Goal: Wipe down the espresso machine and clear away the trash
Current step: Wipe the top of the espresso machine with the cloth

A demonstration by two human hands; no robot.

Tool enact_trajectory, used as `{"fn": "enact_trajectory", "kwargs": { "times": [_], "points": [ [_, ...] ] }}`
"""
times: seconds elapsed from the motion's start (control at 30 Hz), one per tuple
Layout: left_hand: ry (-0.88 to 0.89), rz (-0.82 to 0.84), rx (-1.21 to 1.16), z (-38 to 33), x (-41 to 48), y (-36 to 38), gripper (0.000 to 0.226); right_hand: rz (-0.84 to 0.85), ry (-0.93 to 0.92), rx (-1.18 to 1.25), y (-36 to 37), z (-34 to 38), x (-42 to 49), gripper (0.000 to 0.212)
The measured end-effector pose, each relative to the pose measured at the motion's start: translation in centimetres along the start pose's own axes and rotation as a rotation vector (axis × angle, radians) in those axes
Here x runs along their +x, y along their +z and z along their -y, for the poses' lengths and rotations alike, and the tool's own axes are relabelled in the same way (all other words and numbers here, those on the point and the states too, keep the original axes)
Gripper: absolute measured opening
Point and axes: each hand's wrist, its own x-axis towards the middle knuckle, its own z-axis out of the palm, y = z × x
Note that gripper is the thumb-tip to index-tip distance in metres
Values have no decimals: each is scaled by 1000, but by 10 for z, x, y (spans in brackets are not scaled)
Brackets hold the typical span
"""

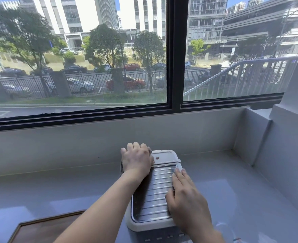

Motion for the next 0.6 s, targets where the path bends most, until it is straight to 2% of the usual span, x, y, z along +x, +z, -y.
{"fn": "enact_trajectory", "kwargs": {
  "times": [0.2,0.33,0.43,0.5,0.6],
  "points": [
    [183,-15,-160,-28,-1,9,35,-10,9,-8,0,1,0,63],
    [366,0,-186,-66,1,6,29,-3,9,11,-2,0,1,65],
    [457,-5,-155,-64,7,8,31,-15,43,54,-5,1,-1,70],
    [409,-35,-139,-46,12,13,33,-25,68,71,-6,3,-3,74],
    [186,-13,-114,-16,22,14,32,-18,77,71,-6,3,-3,68]
  ]
}}
